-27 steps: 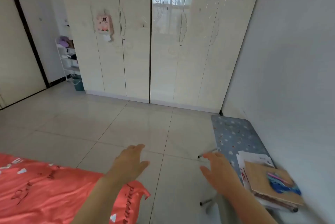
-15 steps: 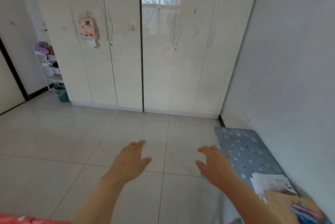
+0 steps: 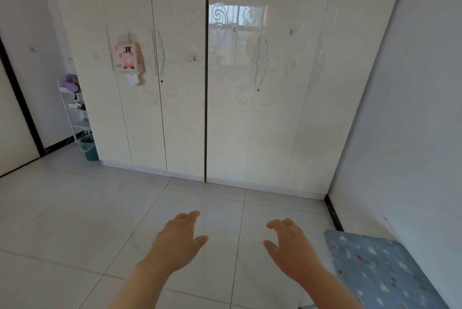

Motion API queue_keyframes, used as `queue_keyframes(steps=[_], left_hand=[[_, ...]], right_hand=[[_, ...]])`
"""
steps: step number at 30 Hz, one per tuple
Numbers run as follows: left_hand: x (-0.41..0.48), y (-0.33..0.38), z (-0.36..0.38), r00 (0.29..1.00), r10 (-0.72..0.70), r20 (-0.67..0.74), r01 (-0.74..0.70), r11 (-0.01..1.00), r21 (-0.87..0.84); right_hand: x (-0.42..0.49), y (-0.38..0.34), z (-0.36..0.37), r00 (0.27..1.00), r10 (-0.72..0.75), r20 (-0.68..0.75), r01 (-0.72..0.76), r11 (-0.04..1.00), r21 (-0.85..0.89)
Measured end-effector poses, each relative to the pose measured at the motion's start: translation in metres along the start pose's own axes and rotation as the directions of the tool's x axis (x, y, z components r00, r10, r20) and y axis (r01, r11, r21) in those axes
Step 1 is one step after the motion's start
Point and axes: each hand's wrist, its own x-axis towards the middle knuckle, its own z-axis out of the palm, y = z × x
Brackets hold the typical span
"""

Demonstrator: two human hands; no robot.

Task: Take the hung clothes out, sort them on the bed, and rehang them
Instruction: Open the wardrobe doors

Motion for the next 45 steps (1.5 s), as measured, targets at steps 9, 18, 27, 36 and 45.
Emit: queue_keyframes(steps=[9,18,27,36,45], left_hand=[[0.164,0.027,-0.023,1.000,-0.027,0.015,0.027,1.000,0.007],[0.348,-0.005,-0.044,0.999,0.025,-0.034,-0.025,1.000,-0.009],[0.540,-0.040,-0.127,0.987,0.149,-0.061,-0.142,0.984,0.107],[0.702,-0.037,-0.158,0.967,0.242,-0.076,-0.237,0.969,0.070],[0.877,-0.003,-0.196,0.947,0.289,-0.140,-0.277,0.956,0.100]], right_hand=[[0.175,0.021,-0.026,0.998,-0.054,-0.020,0.054,0.998,0.030],[0.351,0.015,-0.010,0.999,-0.035,-0.042,0.035,0.999,0.004],[0.541,-0.031,-0.027,0.990,-0.017,-0.143,0.017,1.000,0.002],[0.697,-0.031,-0.040,0.977,-0.019,-0.214,0.021,1.000,0.007],[0.873,-0.010,-0.074,0.966,-0.012,-0.259,0.024,0.999,0.042]])
